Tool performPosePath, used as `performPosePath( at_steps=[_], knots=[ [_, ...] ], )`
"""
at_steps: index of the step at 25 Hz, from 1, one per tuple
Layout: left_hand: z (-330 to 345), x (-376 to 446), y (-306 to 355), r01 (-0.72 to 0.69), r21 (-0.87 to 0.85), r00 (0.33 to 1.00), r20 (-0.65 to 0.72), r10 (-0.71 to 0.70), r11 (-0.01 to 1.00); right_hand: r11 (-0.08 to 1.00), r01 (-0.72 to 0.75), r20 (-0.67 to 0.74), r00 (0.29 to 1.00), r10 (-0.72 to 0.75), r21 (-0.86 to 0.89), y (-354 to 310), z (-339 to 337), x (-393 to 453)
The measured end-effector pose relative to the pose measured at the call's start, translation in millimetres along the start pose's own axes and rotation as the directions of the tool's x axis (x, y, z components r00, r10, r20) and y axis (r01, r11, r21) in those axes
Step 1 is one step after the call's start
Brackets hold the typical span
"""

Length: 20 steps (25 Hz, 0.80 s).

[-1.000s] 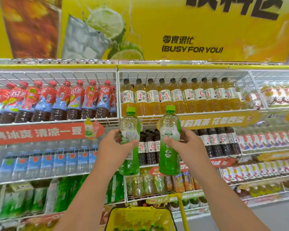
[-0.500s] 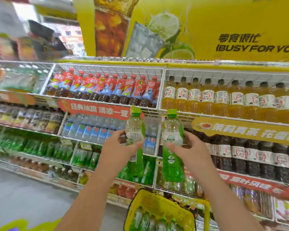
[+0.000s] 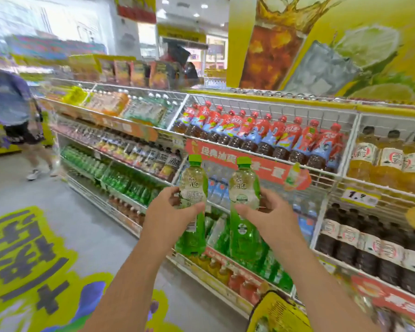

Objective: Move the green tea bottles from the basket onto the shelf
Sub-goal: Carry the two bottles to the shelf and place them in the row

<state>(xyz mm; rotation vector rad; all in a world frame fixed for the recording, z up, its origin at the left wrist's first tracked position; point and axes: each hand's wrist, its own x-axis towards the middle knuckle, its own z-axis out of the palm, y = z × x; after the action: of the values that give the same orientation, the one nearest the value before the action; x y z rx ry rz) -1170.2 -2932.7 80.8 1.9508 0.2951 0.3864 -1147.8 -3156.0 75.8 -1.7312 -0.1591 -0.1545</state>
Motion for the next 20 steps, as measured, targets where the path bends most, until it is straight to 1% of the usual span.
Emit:
performPosePath(
  at_steps=[6,10,15,17,20],
  knots=[
    [-137.0,85.4,-64.6,0.036,-0.019,0.996,-0.075,-0.038,0.999,0.997,-0.025,0.078,0.997,0.02,0.07,-20.5,167.4,52.3],
    [-210.0,147.4,-104.7,0.08,-0.013,0.992,-0.097,-0.081,0.997,0.996,-0.042,0.12,0.992,0.032,0.078,-30.6,263.1,87.8],
    [-243.2,226.6,-142.4,0.13,-0.015,0.987,-0.095,-0.13,0.991,0.996,-0.076,0.173,0.983,0.067,0.046,-24.5,340.0,143.5],
    [-242.0,262.8,-155.2,0.136,-0.006,0.985,-0.106,-0.136,0.991,0.997,-0.073,0.195,0.979,0.065,0.032,-16.7,363.4,174.4],
    [-231.5,320.8,-168.6,0.107,0.014,0.988,-0.11,-0.105,0.994,0.996,-0.068,0.198,0.979,0.058,0.049,1.2,389.9,226.9]
  ],
)
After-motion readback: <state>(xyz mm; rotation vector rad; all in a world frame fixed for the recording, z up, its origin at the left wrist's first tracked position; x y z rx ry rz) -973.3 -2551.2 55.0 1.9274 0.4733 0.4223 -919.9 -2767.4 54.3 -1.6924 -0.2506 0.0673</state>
